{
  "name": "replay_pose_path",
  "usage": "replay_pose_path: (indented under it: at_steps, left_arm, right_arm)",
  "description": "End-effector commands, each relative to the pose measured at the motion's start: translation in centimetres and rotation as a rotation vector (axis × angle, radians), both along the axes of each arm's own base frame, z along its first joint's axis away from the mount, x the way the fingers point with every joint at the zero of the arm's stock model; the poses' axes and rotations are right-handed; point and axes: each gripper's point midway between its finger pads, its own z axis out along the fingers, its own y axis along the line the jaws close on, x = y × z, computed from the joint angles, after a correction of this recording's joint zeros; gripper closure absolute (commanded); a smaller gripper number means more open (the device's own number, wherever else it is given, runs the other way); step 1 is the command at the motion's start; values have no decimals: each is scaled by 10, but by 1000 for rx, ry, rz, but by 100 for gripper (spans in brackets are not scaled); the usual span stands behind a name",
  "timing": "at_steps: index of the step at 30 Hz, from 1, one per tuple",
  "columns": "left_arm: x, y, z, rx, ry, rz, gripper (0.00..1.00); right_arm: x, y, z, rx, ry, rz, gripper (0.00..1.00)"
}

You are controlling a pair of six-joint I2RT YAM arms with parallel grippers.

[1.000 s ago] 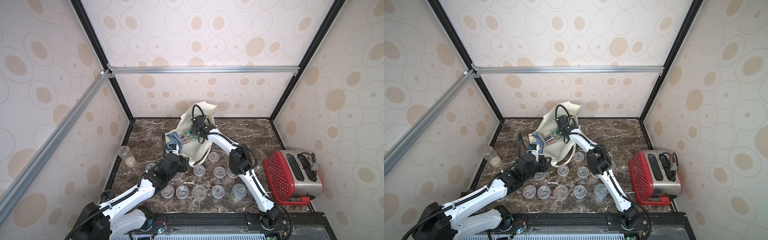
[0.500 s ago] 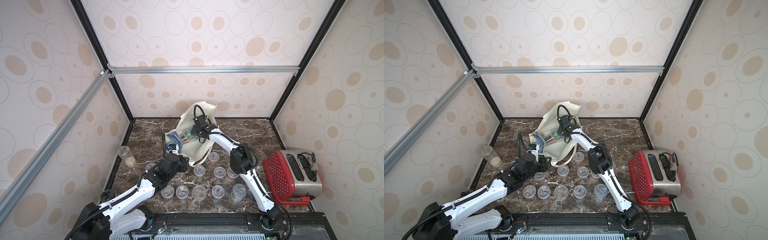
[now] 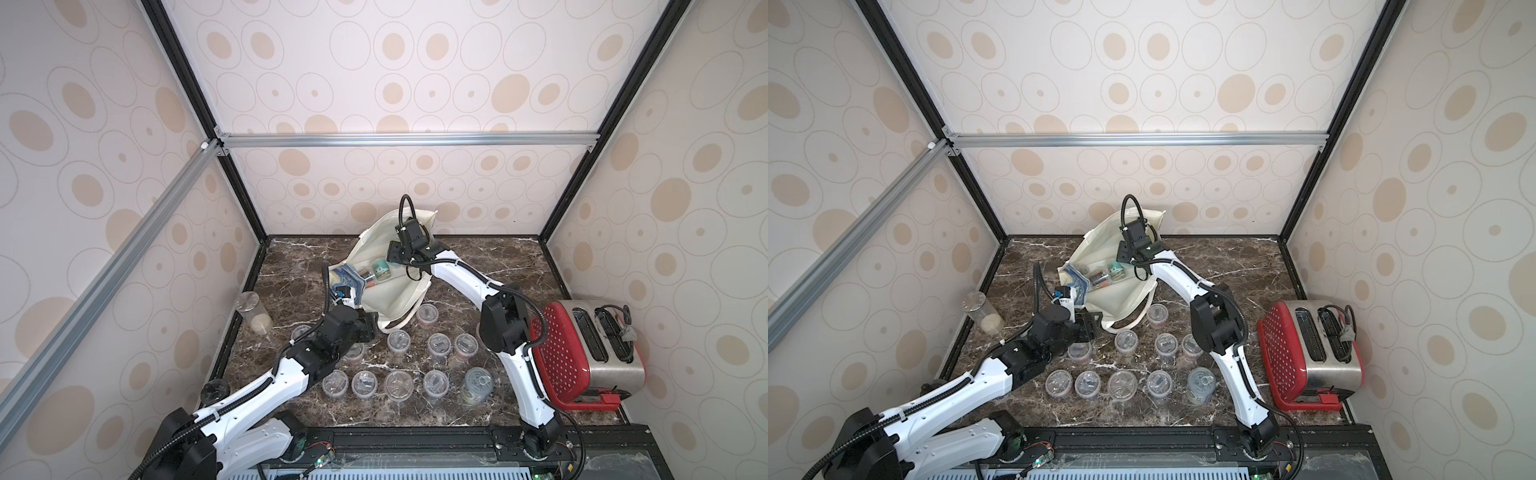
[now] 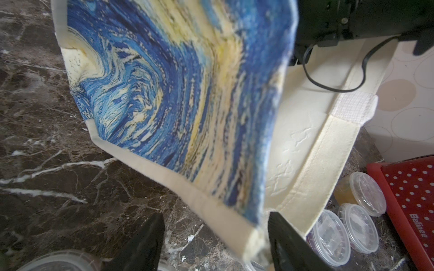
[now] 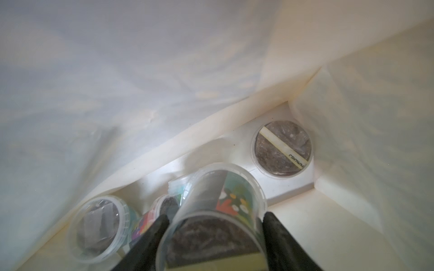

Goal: Take out the seed jars from the canvas bag
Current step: Pick up the seed jar from the canvas bag.

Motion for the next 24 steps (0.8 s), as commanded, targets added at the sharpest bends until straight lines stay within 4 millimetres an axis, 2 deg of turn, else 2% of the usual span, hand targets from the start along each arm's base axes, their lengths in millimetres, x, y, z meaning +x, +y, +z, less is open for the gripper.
replay_pose_path:
  at_steps: [1,9,17,24]
  left_arm:
    - [6,1,35,-18,-58,18,23]
    - [11,-9,94,-18,-120,-41,5]
    - [12,-26,141,-65,-198,-136,2]
    - [11,-44,158,-38,-306,-264,2]
  right_arm:
    - [-12,4,44,47,-59,49,36]
    - [-60,-4,92,81,-93,162,36]
    - [-109,-20,142,169,-141,229,36]
    - [-136,-24,160,271,-88,290,35]
